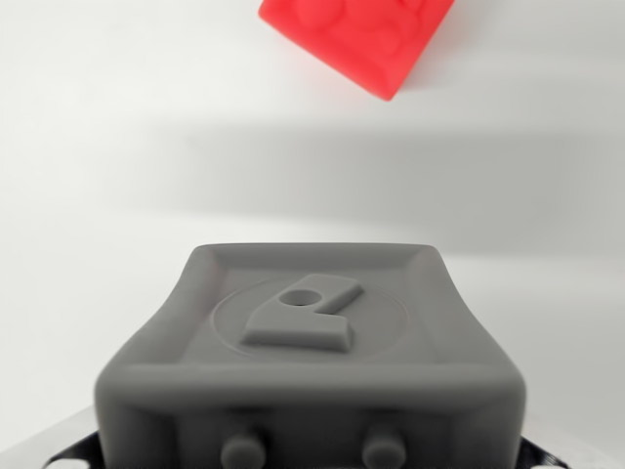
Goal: Destack cube
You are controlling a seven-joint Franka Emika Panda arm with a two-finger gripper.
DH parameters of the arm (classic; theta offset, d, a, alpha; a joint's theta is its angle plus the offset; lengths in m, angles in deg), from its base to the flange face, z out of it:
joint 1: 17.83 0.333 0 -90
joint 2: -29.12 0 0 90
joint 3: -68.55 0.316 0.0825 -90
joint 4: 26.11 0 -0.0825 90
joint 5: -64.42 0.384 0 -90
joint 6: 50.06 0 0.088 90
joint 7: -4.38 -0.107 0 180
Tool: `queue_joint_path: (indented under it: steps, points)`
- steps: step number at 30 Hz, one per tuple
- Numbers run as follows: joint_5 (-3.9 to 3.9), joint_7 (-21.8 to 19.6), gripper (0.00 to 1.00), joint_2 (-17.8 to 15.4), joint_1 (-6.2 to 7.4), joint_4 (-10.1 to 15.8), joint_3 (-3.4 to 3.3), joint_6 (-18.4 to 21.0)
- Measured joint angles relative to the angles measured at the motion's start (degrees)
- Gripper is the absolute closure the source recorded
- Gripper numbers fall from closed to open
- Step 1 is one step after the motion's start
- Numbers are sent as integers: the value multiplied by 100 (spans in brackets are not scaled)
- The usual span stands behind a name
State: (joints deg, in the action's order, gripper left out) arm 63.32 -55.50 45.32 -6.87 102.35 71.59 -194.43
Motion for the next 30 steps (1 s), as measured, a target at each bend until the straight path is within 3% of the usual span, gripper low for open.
queue_joint_path:
  steps: [30]
  points:
    - [-48,1367,100,-466,6,924,197,-453]
